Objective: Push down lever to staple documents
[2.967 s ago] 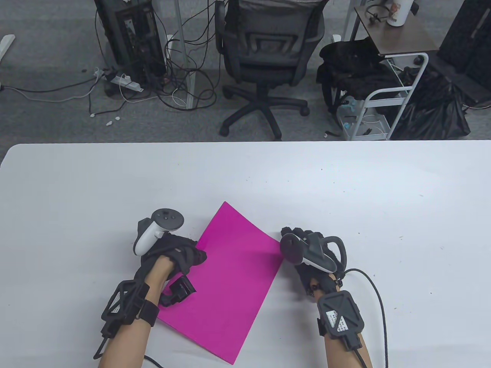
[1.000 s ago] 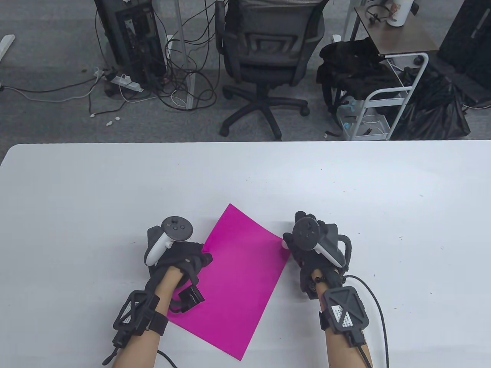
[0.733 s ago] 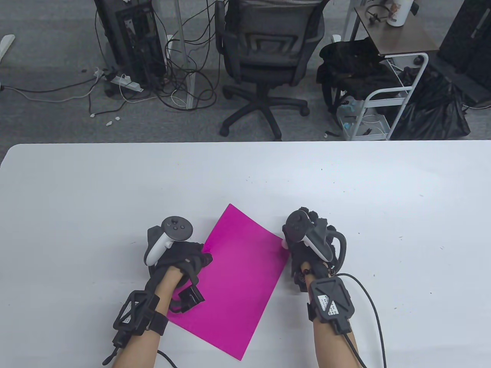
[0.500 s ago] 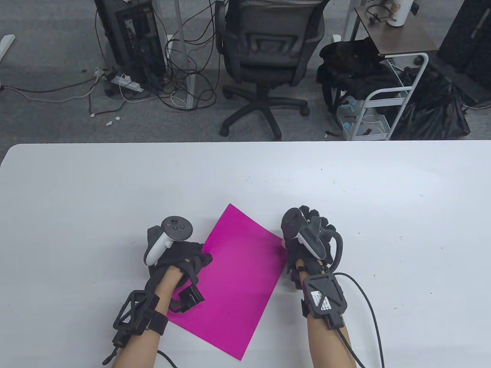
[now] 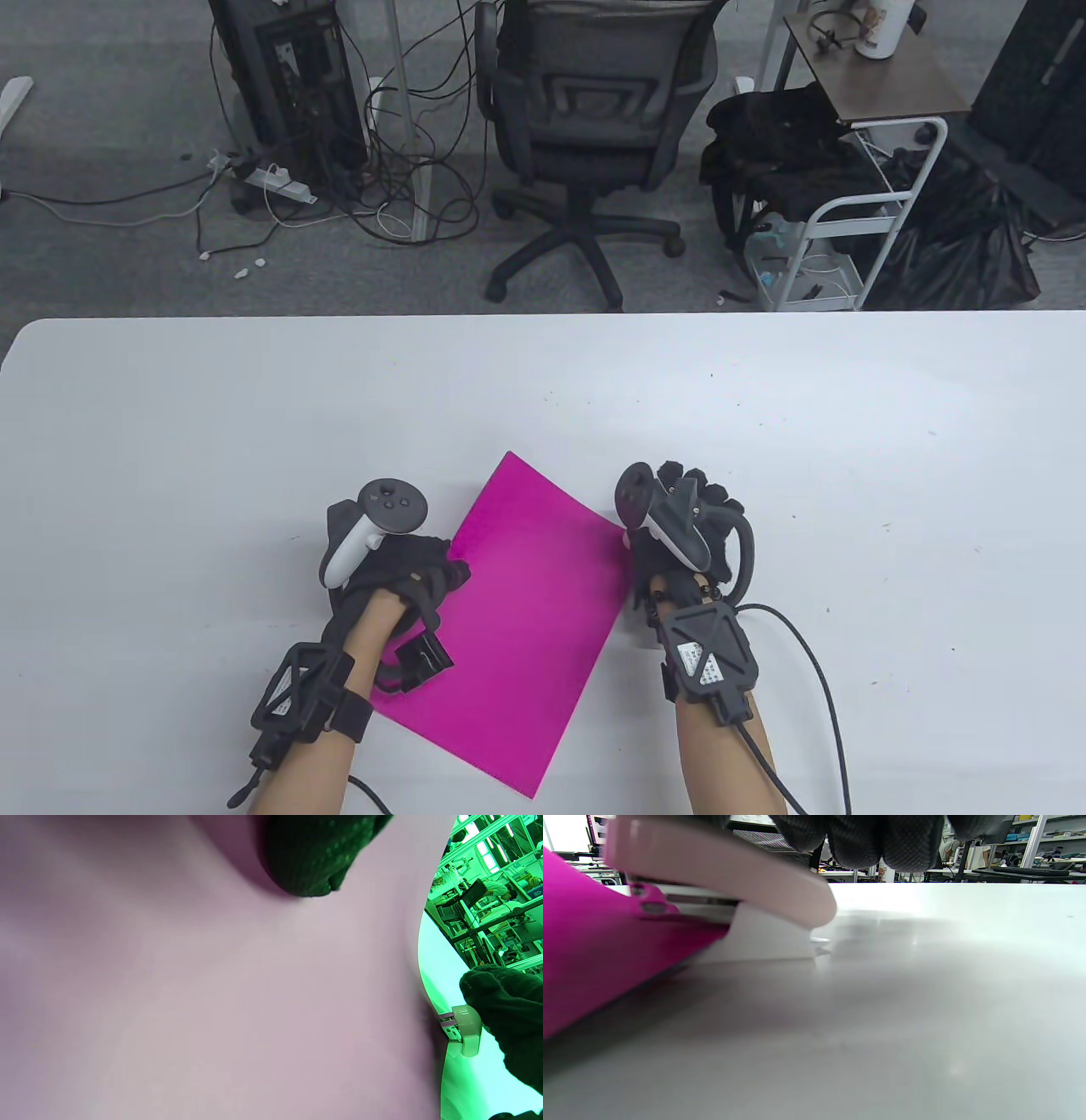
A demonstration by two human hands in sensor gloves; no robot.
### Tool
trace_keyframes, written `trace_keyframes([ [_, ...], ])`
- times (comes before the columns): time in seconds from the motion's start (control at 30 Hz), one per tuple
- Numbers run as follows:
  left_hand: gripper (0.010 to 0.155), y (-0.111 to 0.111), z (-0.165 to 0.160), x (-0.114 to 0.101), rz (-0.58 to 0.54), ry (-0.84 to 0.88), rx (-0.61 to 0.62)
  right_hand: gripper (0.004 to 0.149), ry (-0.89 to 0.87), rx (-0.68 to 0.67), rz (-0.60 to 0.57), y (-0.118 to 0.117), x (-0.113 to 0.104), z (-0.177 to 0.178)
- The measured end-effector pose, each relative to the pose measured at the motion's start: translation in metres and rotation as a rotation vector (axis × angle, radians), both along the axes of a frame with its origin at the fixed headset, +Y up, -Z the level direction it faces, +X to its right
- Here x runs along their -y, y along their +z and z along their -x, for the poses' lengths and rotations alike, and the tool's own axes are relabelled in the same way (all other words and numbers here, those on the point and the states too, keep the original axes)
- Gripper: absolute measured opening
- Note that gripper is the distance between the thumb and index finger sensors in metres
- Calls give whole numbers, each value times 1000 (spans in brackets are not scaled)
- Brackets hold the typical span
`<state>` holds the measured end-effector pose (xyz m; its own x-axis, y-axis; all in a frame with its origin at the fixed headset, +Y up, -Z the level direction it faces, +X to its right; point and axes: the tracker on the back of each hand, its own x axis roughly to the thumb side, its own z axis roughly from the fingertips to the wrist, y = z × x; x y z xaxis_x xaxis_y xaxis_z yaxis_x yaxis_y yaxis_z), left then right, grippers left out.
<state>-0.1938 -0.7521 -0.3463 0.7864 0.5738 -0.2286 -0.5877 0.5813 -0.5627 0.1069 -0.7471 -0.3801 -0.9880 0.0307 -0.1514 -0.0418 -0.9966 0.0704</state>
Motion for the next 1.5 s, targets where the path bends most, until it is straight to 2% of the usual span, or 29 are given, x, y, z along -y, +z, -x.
trace_keyframes([
  [0.33, 40, 0, -1, 0, 0, -1, -1, 73, 74, -13, 8, 0, 2, 8],
  [1.5, 40, 0, -1, 1, -2, -6, -2, 71, 131, 0, 72, 0, 3, 19],
])
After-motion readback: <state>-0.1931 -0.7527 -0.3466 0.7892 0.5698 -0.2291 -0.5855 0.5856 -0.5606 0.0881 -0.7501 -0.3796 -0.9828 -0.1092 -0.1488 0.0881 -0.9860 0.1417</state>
